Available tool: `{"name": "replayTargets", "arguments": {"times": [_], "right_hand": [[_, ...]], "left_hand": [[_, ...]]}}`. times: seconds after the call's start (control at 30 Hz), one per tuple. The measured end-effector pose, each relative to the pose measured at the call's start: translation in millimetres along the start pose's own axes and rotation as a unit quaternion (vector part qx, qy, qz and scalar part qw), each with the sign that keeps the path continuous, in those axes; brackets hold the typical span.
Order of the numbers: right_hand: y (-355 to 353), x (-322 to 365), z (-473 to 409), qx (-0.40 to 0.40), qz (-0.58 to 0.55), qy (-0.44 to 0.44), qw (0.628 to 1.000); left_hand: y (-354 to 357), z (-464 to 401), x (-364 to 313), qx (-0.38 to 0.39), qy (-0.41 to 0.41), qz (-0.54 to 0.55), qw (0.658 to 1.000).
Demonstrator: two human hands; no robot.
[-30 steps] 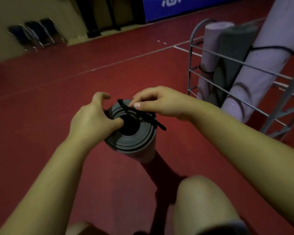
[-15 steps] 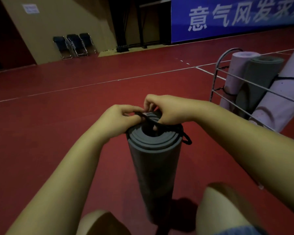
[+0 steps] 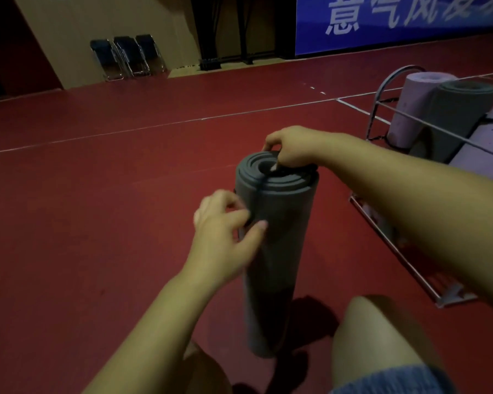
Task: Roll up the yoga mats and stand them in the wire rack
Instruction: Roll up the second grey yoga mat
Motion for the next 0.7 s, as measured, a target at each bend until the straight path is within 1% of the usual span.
{"name": "replayTargets", "arguments": {"times": [0.03,0.07,0.1,0.13,0.17,0.2,0.23,0.27,0.3,0.33,0.37,0.4,0.43,0.47,0.5,0.53,0.57,0.6,0.63,0.67,0.7], "right_hand": [[0,4,-2,-0.011,0.025,0.0,1.0],[1,8,-4,-0.017,0.04,0.002,0.999],[4,13,-6,-0.014,0.044,0.003,0.999],[6,17,-8,-0.005,0.043,0.004,0.999],[7,20,-10,0.003,0.042,0.003,0.999],[8,22,-12,0.007,0.045,0.003,0.999],[9,24,-13,0.007,0.049,0.002,0.999],[10,26,-14,0.002,0.052,0.001,0.999],[11,26,-16,-0.007,0.05,0.003,0.999],[12,24,-19,-0.017,0.046,0.008,0.999],[12,20,-21,-0.026,0.038,0.016,0.999],[11,16,-21,-0.033,0.028,0.028,0.999],[7,11,-20,-0.041,0.016,0.037,0.998],[5,6,-18,-0.045,-0.001,0.044,0.998],[4,1,-16,-0.046,-0.025,0.048,0.997],[5,-2,-15,-0.044,-0.061,0.05,0.996],[10,-6,-14,-0.04,-0.121,0.047,0.991],[17,-8,-13,-0.034,-0.206,0.045,0.977],[26,-9,-13,-0.025,-0.301,0.044,0.952],[36,-10,-12,-0.012,-0.394,0.043,0.918],[47,-11,-11,-0.001,-0.481,0.049,0.876]], "left_hand": [[-7,-5,-25,-0.008,0.03,0.01,0.999],[-2,-4,-44,-0.004,0.047,-0.004,0.999],[9,1,-60,0.006,0.06,-0.046,0.997],[30,13,-73,0.039,0.087,-0.113,0.989],[63,32,-80,0.119,0.125,-0.184,0.968],[106,61,-77,0.252,0.158,-0.227,0.927],[147,98,-56,0.413,0.146,-0.254,0.862],[175,135,-26,0.545,0.096,-0.271,0.788],[188,165,8,0.63,0.029,-0.276,0.726],[190,187,36,0.682,-0.024,-0.27,0.679],[184,200,61,0.723,-0.063,-0.256,0.638],[173,204,79,0.753,-0.09,-0.24,0.606],[160,195,91,0.755,-0.132,-0.208,0.607],[148,171,99,0.708,-0.196,-0.146,0.663],[131,136,105,0.609,-0.277,-0.083,0.738],[107,98,112,0.473,-0.358,-0.019,0.805],[79,65,117,0.329,-0.413,0.062,0.847],[50,40,114,0.211,-0.454,0.136,0.855],[28,21,110,0.129,-0.483,0.2,0.843],[9,4,101,0.084,-0.491,0.241,0.833],[-4,-11,93,0.1,-0.466,0.216,0.852]]}}
Point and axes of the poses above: each hand's wrist, its own z-axis away from the middle knuckle, its own y-axis out of the palm, x = y × z, the point moved 7 cm from there along -z, towards the middle knuckle, and after that the axes turned 6 degrees about -z, right-handed, at the moved point
